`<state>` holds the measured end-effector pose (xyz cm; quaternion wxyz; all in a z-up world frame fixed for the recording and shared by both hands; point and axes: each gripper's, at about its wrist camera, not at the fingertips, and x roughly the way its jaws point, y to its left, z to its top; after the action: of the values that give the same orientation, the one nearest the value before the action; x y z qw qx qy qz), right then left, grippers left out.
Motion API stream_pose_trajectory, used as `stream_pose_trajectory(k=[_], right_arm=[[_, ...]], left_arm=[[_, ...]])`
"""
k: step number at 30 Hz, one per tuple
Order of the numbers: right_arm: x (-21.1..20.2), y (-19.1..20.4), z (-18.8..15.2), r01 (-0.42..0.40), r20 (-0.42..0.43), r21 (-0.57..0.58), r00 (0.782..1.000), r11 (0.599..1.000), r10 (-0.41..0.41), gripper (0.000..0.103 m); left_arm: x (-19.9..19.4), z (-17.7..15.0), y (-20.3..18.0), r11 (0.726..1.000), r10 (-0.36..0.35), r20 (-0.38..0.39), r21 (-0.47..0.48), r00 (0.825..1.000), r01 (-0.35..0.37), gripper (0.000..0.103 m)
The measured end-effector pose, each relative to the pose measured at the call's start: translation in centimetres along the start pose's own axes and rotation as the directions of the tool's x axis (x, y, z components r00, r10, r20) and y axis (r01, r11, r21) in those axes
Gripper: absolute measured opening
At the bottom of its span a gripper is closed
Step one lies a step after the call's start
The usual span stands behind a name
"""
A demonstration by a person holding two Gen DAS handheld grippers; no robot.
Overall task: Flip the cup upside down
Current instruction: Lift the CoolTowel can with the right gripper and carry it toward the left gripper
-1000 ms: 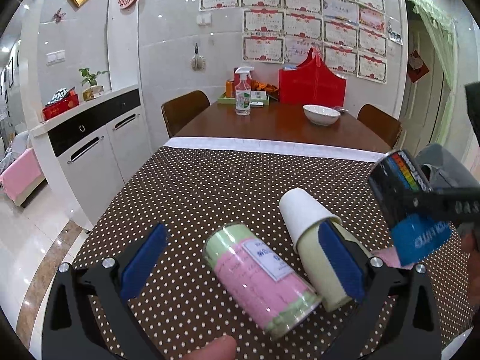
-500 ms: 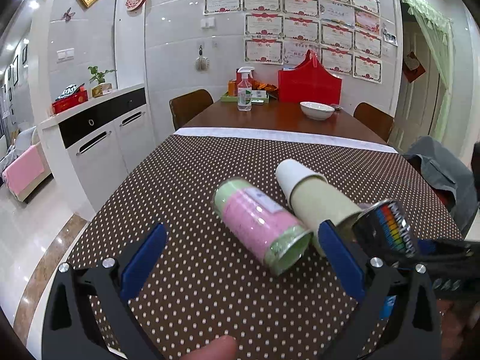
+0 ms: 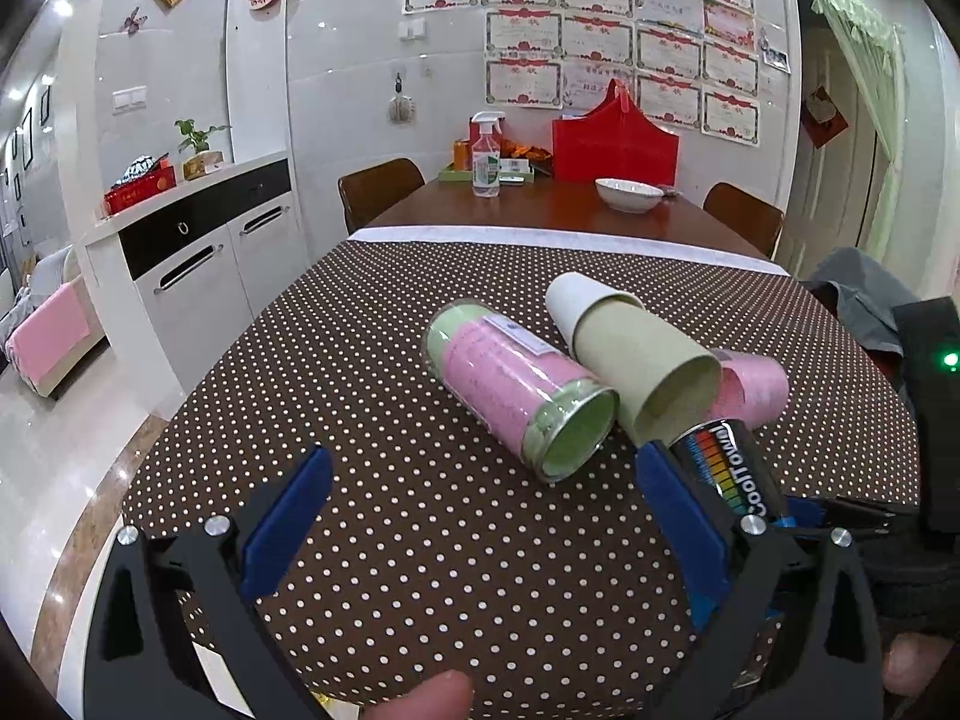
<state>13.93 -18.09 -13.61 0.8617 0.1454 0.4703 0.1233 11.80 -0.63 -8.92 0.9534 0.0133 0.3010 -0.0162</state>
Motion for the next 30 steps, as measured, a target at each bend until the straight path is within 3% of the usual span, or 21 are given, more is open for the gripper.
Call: stream_pose_trajectory(k=[3, 5, 9, 21, 30], right_arm=[[0.2, -0.1, -0.1, -0.003, -0.001, 0.011, 1.000, 1.000, 0.003, 0.068], [-0.2, -0.5, 0.0, -0.014, 0.005, 0.022, 1.000, 1.000, 0.014, 0.084], [-0.9, -0.9, 0.2, -0.002, 0.021, 0.032, 1.000, 0.999, 0.001, 0.096], [-4.7, -2.6, 0.3, -0.020, 0.116, 0.079, 0.993, 0.997, 0.010, 0.097], [-8.7, -3.6, -0.4, 0.042, 0.230, 0.078, 0.971, 0.996, -0.059, 0.097]], left_arm=[[-0.1, -0.2, -0.2, 1.000, -0.001, -0.002, 0.003, 1.000, 0.001, 0.099], [-0.2, -0.2, -0.2, 1.000, -0.002, -0.003, 0.004, 1.000, 0.002, 0.099], [-0.7, -0.1, -0.1, 1.000, -0.004, 0.008, -0.007, 1.000, 0.004, 0.099], [-3.3, 0.4, -0.1, 1.000, 0.008, 0.052, -0.001, 0.999, -0.008, 0.099], [-5.4, 0.4, -0.6, 1.000, 0.008, 0.079, 0.013, 0.997, -0.009, 0.099]])
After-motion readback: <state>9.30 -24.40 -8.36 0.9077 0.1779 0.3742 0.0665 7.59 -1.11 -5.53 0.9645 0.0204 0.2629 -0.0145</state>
